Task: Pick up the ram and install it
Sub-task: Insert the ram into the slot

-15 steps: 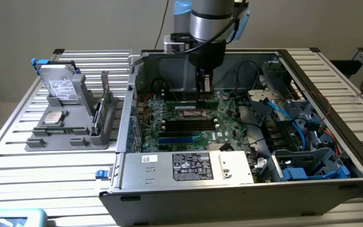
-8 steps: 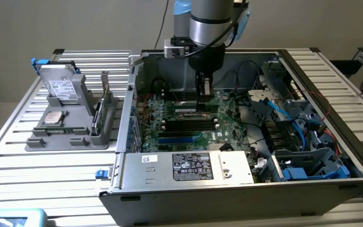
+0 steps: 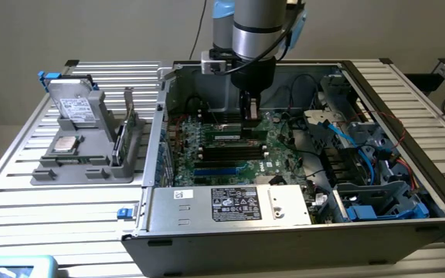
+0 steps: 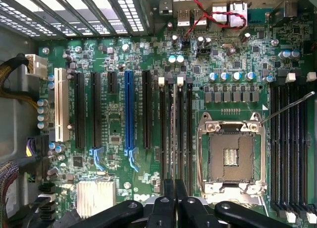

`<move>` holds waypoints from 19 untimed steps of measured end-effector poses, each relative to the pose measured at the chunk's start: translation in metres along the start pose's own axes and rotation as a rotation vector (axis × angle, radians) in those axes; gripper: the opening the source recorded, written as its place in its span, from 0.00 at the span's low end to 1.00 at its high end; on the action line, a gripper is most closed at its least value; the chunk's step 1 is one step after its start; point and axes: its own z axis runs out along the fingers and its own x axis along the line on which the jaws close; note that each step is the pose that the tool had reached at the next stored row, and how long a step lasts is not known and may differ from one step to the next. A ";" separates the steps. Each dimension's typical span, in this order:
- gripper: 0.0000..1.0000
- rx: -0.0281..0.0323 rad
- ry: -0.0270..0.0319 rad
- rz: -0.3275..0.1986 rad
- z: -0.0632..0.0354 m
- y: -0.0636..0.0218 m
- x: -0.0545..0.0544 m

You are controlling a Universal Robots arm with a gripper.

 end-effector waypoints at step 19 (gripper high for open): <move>0.12 0.0028 0.0002 0.000 0.0137 0.0013 0.007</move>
